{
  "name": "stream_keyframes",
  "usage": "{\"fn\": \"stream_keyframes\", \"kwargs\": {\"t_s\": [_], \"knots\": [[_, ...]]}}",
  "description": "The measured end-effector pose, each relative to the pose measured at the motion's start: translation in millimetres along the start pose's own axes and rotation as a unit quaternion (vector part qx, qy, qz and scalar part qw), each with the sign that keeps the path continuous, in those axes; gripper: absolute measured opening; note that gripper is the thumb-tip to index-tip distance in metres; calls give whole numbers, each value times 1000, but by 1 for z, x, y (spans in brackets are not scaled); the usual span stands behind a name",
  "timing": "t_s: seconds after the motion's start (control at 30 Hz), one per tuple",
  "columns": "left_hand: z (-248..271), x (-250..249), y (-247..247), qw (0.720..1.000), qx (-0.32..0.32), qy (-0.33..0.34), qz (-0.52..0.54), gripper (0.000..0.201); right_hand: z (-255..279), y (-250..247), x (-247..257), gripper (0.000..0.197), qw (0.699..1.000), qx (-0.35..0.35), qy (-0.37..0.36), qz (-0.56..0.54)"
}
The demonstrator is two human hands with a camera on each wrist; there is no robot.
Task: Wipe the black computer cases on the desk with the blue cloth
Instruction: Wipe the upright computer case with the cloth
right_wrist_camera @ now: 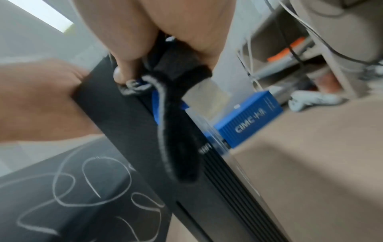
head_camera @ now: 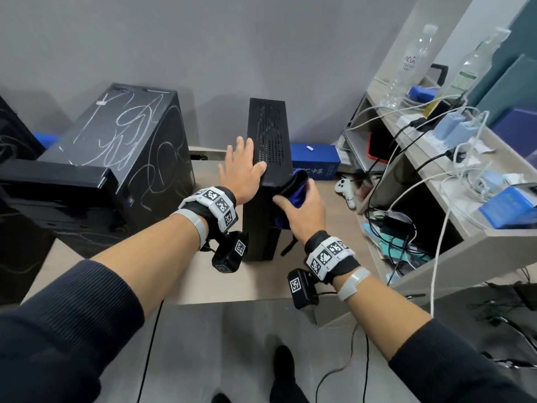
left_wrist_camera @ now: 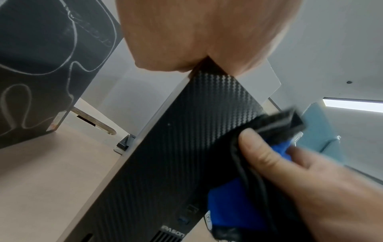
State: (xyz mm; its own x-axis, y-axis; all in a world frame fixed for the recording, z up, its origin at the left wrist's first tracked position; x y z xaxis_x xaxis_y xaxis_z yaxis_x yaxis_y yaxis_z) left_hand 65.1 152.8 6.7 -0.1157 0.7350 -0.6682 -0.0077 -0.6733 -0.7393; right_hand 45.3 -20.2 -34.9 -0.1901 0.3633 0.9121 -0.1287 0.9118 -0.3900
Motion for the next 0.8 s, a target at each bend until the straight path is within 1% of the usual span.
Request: {"fn": "stream_keyframes", "kwargs": {"t_s": [0.03,0.07,0.1,0.17,0.2,0.27,0.33,0.4,0.47,0.5,0.57,0.6,0.67,0.73,0.77,0.8], "knots": [[-1,-1,-1,1000,0,-1,-10,65,-3,-4,8,44,1000,5,-16,20],[-1,-2,-2,1000,0,-4,-20,65,-2,-4,10,46,999,16,-13,34],[-1,-1,-2,999,-2,-10,-31,64,-1,-2,5,47,999,30,7,42],[-1,-2,-5,998,-8,-21,-56,64,3,5,-16,47,993,73,73,63],[-1,-4,-7,997,-9,-25,-68,65,4,7,-28,47,985,104,105,90],[-2,-11,-13,995,-1,-44,-93,72,5,8,-50,46,959,174,152,164],[-7,-24,-15,991,20,-82,-101,88,2,4,-68,37,940,210,188,193],[-16,-36,-14,989,35,-135,-48,105,-2,-3,-79,26,937,217,207,177],[-25,-49,-10,980,51,-194,14,123,-9,-10,-81,18,940,217,220,143],[-29,-54,-8,973,59,-220,23,130,-13,-14,-82,14,940,222,226,124],[-34,-60,-2,965,59,-256,1,140,-19,-23,-88,8,936,236,235,110],[-38,-60,0,962,53,-269,-13,142,-23,-26,-94,5,933,246,238,114],[-43,-58,0,959,50,-279,-30,142,-29,-24,-118,8,921,267,256,123],[-45,-54,1,959,47,-276,-34,139,-32,-15,-146,20,907,290,281,120],[-44,-53,1,962,40,-268,-41,138,-30,-10,-159,24,898,300,301,115],[-44,-54,0,964,28,-259,-51,138,-31,-5,-174,23,889,311,319,108]]}}
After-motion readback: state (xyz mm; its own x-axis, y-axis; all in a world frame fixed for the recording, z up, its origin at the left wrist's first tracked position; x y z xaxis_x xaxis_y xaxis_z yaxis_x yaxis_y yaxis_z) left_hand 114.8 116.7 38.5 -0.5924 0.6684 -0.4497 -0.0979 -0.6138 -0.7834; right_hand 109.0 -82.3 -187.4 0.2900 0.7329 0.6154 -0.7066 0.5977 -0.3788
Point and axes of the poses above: each hand's wrist, its own z-axis away from the middle knuckle, its own y-axis out of the palm, x = y × z, the point moved 3 cm from there along -z, towards the middle knuckle, and after that the axes turned 9 degrees about x, right-handed, at the moved point
